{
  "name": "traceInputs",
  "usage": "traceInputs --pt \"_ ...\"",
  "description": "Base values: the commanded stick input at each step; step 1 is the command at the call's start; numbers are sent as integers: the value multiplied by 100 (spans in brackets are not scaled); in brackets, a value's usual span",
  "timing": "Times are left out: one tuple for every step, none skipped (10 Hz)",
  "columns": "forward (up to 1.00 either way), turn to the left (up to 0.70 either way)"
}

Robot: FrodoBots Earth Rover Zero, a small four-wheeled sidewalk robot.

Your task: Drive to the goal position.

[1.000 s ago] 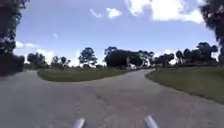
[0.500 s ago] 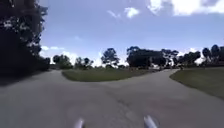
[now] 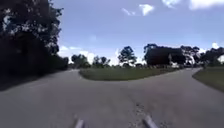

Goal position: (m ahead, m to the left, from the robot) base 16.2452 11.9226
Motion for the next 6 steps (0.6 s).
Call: traceInputs --pt "50 0" --pt "50 0" --pt "50 0" --pt "50 0" --pt "50 0" --pt "50 0"
